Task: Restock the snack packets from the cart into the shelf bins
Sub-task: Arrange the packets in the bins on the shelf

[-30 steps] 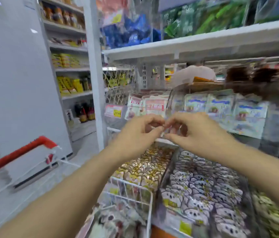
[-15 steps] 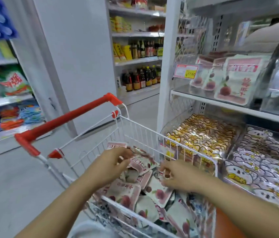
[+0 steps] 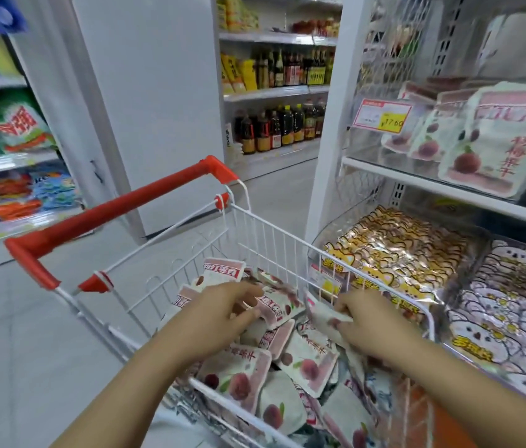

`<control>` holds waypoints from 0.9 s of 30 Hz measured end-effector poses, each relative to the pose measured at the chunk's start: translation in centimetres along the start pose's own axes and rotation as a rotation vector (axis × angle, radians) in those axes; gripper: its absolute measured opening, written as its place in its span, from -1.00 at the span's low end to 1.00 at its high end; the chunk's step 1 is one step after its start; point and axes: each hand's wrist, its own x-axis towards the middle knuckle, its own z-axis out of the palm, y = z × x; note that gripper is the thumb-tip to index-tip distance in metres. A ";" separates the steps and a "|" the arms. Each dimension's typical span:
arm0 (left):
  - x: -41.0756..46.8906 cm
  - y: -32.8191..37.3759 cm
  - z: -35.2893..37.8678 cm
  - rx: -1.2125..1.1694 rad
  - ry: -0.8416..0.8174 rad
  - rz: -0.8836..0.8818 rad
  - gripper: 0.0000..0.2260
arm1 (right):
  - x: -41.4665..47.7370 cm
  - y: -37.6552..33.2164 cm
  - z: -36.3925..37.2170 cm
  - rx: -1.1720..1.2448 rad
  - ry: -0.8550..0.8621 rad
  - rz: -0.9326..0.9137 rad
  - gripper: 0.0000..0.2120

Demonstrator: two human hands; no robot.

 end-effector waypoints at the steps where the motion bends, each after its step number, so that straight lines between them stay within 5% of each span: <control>1: -0.1 0.4 0.1 -0.038 -0.012 -0.002 -0.80 | -0.2 0.0 -1.1 0.084 0.074 -0.028 -0.93; 3: -0.2 1.4 0.4 -0.172 -0.043 -0.003 -0.83 | -1.3 -0.8 -3.0 0.242 0.263 -0.134 -0.95; 6: -0.7 4.1 1.7 -0.674 -0.151 -0.119 -0.79 | -3.6 -3.1 -3.6 0.332 0.473 -0.337 -0.85; 10: 0.0 6.3 3.9 -1.164 -0.066 -0.266 -0.64 | -5.5 -4.5 -1.0 0.323 0.487 -0.569 -0.71; 14: 0.6 5.0 3.6 -1.154 0.102 -0.334 -0.69 | -5.7 -3.6 0.1 0.348 0.351 -0.684 -0.79; 18: 0.5 4.3 3.2 -1.179 0.107 -0.346 -0.70 | -4.4 -1.0 -1.8 0.488 0.354 -0.323 -0.80; 24: 0.3 4.8 2.8 -1.363 0.127 -0.404 -0.64 | -0.7 2.7 -1.2 -0.047 -0.123 -0.003 -0.56; 27: 0.2 4.9 2.8 -1.362 0.112 -0.425 -0.68 | 0.8 2.5 -0.1 -0.182 -0.141 0.013 -0.67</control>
